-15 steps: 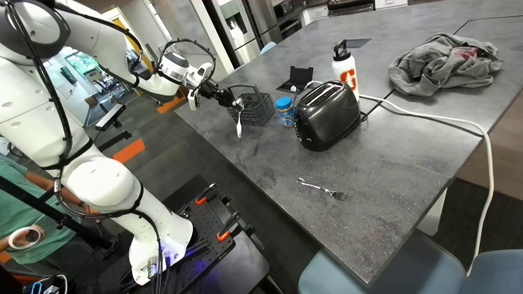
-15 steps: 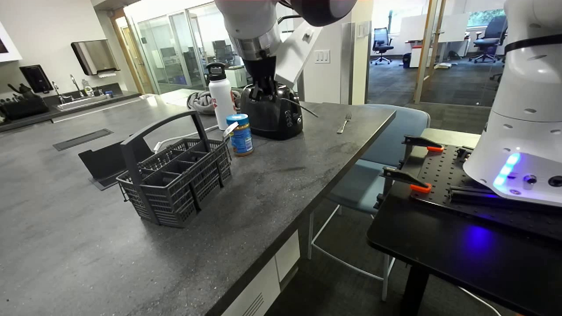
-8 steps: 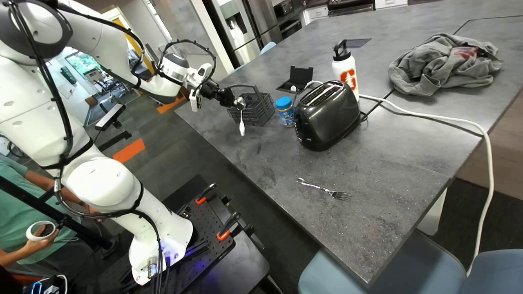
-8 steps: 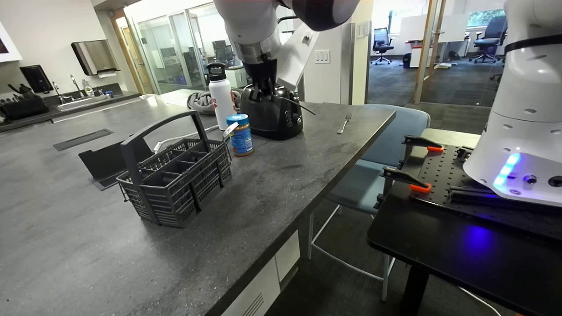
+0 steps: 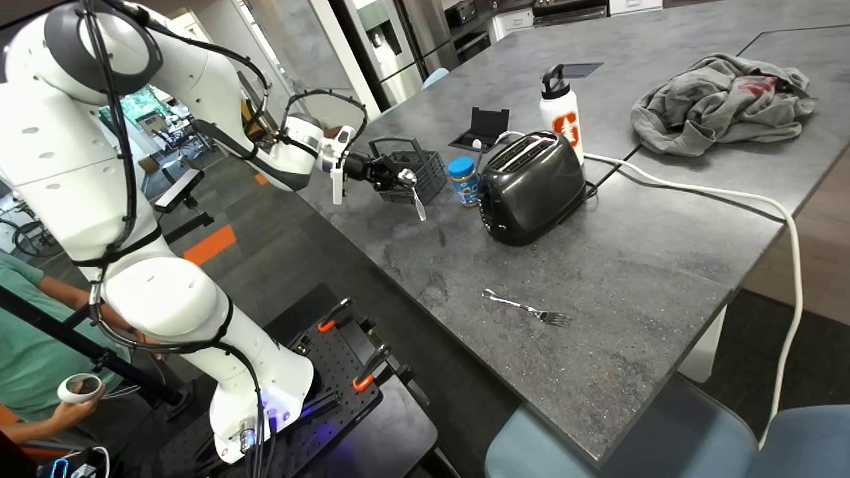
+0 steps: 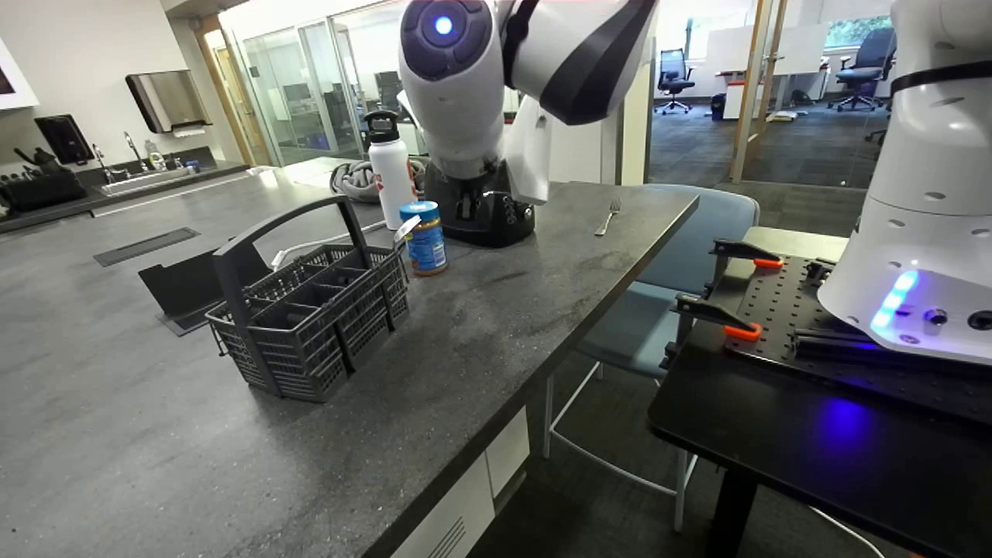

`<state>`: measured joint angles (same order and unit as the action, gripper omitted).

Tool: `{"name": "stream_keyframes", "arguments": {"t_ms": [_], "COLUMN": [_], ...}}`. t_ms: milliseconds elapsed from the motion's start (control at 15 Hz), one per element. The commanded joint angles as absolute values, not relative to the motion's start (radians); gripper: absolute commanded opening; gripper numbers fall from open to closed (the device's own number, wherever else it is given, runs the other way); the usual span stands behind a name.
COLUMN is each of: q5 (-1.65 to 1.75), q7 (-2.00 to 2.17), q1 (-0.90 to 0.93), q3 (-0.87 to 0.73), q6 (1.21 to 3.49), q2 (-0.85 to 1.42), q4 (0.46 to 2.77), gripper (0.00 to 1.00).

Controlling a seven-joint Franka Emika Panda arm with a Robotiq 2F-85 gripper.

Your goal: Pick up the spoon from the basket and put it on the table

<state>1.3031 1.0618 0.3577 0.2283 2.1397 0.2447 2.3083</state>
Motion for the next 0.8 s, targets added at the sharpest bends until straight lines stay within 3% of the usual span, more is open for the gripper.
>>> {"name": "stream_keyframes", "arguments": {"t_ms": [0, 733], "q5": [1.437, 1.475], "q7": [1.065, 1.036], "q1": [0.333, 0.262], "q3": [0.235, 0.233], "q6": [2.175, 2.371], "q2": [0.303, 0.432], "q4": [2.321, 2.328], "gripper": [0.02, 0.02]}}
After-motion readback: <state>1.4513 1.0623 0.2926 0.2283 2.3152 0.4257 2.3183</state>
